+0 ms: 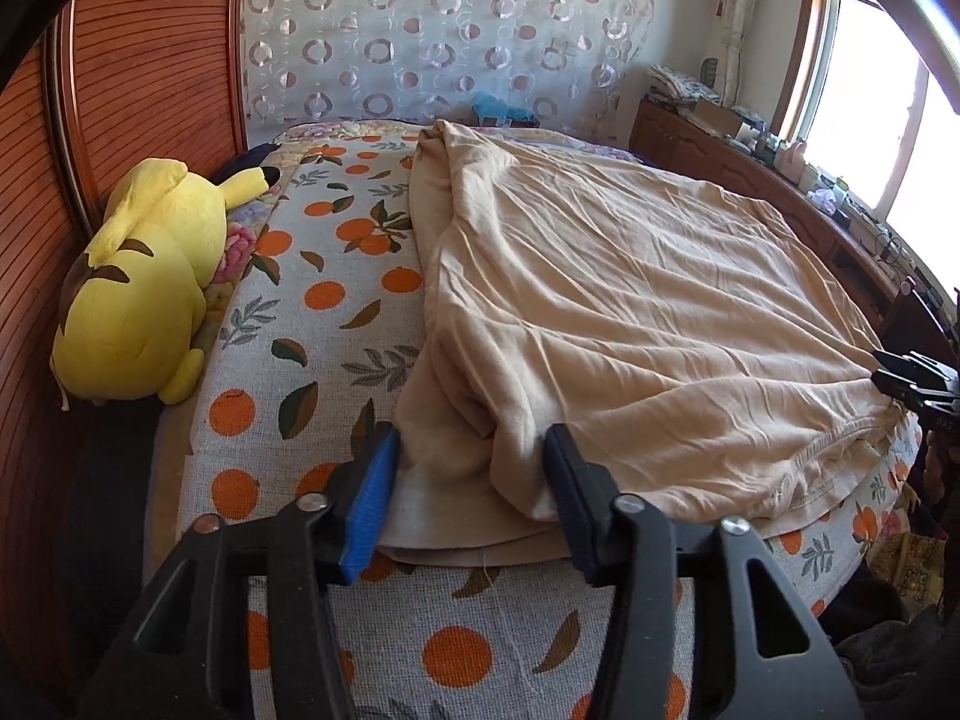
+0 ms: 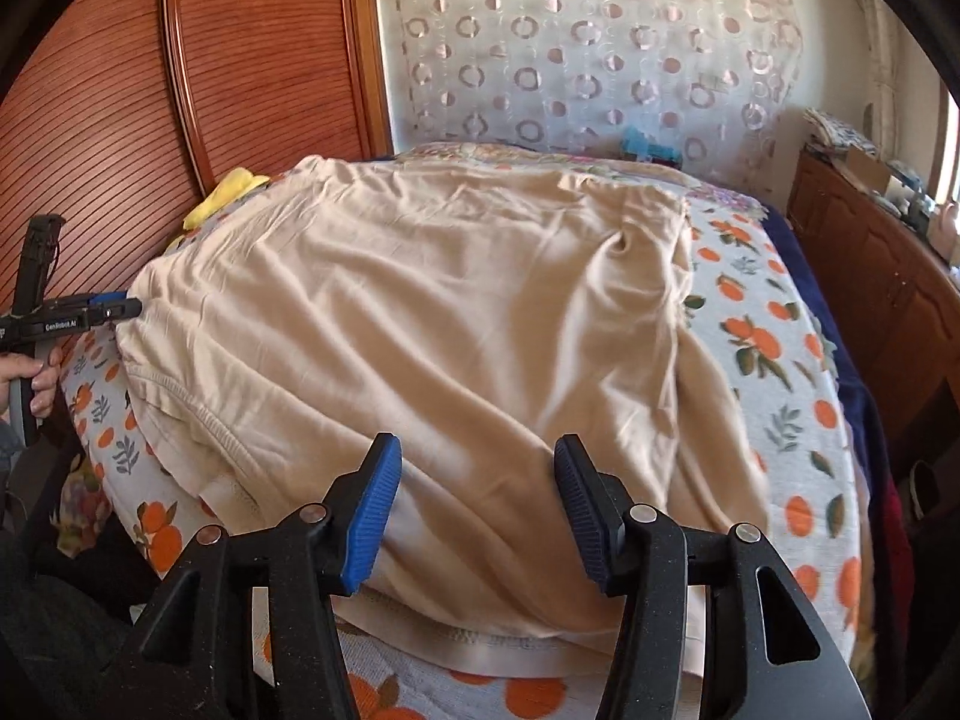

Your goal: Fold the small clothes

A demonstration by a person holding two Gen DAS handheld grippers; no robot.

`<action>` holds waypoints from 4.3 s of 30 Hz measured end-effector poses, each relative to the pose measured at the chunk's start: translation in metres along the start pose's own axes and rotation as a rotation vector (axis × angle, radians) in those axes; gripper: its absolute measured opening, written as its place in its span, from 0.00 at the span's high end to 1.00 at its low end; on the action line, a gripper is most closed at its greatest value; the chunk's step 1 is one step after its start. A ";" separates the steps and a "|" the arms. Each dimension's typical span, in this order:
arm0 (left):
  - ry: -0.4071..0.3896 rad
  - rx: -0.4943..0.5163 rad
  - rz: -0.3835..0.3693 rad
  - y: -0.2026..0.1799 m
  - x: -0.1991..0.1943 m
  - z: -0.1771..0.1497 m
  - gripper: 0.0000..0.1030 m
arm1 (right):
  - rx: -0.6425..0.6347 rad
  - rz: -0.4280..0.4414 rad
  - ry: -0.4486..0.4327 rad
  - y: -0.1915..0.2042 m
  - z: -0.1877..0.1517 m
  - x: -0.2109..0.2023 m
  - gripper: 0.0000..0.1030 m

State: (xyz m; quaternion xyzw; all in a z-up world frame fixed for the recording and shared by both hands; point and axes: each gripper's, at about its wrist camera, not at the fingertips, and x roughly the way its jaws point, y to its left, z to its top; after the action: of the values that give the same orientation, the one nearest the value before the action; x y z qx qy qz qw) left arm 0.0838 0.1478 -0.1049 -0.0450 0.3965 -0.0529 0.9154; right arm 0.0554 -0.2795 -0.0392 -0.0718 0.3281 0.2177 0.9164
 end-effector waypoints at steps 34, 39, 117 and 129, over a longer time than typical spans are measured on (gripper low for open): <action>-0.068 0.330 -0.235 -0.175 -0.027 0.100 0.94 | 0.135 0.012 -0.067 -0.039 -0.028 -0.027 0.44; -0.063 0.433 -0.352 -0.256 -0.020 0.116 0.94 | 0.148 -0.046 -0.100 -0.053 -0.032 -0.050 0.44; -0.020 0.100 -0.031 -0.049 0.023 0.062 0.30 | -0.395 0.126 0.191 0.112 0.156 0.187 0.46; -0.038 0.154 -0.094 -0.085 0.015 0.065 0.30 | -0.155 0.075 0.032 -0.003 0.209 0.128 0.94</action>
State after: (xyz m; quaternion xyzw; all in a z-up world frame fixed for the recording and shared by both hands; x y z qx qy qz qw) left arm 0.1361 0.0639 -0.0608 0.0059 0.3713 -0.1250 0.9201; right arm 0.2642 -0.1795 0.0418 -0.1335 0.3274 0.2755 0.8939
